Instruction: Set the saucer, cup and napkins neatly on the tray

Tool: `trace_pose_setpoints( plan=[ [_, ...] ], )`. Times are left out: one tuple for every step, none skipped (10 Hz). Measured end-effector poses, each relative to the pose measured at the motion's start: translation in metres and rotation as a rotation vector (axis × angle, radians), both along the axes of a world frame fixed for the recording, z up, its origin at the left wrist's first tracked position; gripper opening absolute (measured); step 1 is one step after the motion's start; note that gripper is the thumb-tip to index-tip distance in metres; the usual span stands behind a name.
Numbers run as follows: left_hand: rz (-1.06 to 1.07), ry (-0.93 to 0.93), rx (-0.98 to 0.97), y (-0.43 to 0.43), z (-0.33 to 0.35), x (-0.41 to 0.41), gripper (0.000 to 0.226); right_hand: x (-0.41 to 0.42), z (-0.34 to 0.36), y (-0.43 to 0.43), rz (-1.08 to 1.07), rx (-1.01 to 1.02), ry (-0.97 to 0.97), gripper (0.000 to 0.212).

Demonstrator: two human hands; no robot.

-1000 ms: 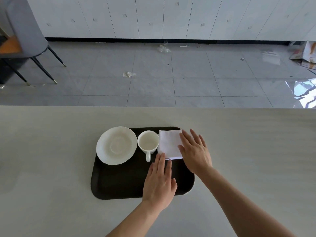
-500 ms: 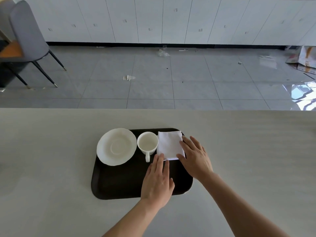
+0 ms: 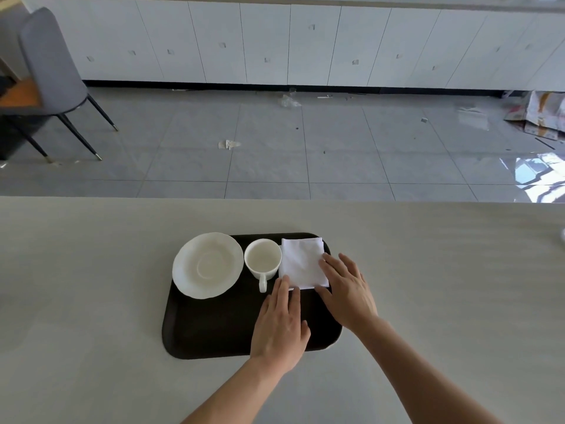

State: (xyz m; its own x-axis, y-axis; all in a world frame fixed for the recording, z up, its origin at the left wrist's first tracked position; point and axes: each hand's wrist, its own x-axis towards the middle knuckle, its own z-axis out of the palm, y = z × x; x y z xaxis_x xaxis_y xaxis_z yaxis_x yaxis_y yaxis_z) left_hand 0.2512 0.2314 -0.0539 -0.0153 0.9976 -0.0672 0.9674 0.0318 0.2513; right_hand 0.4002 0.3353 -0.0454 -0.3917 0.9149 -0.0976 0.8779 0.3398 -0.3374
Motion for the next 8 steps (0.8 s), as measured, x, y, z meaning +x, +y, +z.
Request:
trace_pose_setpoints(
  plan=[
    [0.001, -0.001, -0.004, 0.002, 0.001, 0.001, 0.066, 0.001, 0.001, 0.001, 0.005, -0.014, -0.005, 0.059],
    [0.003, -0.002, -0.014, 0.004, 0.003, 0.001, 0.064, 0.001, 0.001, 0.002, 0.004, -0.025, -0.007, 0.058],
    [0.006, 0.001, -0.004, 0.003, 0.005, 0.001, 0.064, -0.001, 0.005, 0.003, -0.023, -0.015, 0.019, 0.054],
    [0.002, 0.014, 0.007, 0.001, 0.009, -0.001, 0.064, -0.003, 0.011, 0.003, -0.031, 0.018, 0.043, 0.050],
    [-0.004, 0.021, 0.001, -0.001, 0.012, -0.003, 0.064, -0.005, 0.017, 0.001, -0.032, 0.043, 0.050, 0.048],
    [-0.008, 0.022, -0.008, -0.005, 0.020, -0.004, 0.064, -0.006, 0.025, -0.003, -0.035, 0.057, 0.041, 0.048],
    [-0.022, 0.041, -0.006, -0.012, 0.026, -0.007, 0.064, -0.005, 0.031, -0.010, -0.032, 0.090, 0.054, 0.047],
    [-0.040, 0.062, -0.010, -0.023, 0.037, -0.006, 0.064, -0.007, 0.039, -0.019, -0.026, 0.131, 0.055, 0.044]
  ],
)
